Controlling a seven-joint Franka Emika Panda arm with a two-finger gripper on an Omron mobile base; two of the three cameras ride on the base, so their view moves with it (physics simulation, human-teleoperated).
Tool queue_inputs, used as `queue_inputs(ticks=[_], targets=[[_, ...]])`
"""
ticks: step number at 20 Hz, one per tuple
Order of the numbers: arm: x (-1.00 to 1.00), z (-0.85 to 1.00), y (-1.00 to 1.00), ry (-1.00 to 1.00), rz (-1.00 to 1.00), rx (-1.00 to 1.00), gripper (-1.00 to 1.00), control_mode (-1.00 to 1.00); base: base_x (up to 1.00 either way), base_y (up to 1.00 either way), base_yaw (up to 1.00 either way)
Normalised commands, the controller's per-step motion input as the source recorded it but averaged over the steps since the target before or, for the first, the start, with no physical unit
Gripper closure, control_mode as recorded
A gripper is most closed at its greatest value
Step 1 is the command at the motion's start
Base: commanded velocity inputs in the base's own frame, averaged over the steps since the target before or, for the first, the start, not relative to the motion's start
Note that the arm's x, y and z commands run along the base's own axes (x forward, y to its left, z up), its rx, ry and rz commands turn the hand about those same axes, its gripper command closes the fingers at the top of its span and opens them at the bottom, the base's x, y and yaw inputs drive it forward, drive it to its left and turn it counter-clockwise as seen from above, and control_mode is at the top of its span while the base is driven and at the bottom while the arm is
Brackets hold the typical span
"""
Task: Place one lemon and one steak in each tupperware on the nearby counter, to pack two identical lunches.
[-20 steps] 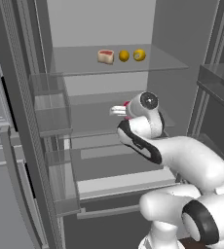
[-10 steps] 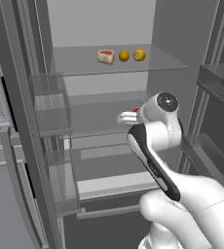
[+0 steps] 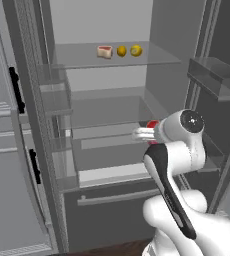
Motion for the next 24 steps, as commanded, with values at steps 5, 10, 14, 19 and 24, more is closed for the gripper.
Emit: queue_inputs(ticks=[5, 10, 14, 19, 24], targets=[[0.00, 0.00, 0.00, 0.00, 0.00, 0.00, 1.00, 1.00, -1.00, 0.00, 0.04], [0.00, 0.00, 0.00, 0.00, 0.00, 0.00, 1.00, 1.00, -0.84, 0.00, 0.08], [0.00, 0.00, 0.00, 0.00, 0.00, 0.00, 1.00, 1.00, -0.62, 0.02, 0.08], [0.00, 0.00, 0.00, 0.00, 0.00, 0.00, 1.00, 1.00, -0.44, 0.07, 0.07], [0.00, 0.00, 0.00, 0.00, 0.00, 0.00, 1.00, 1.00, -0.36, 0.03, 0.03]])
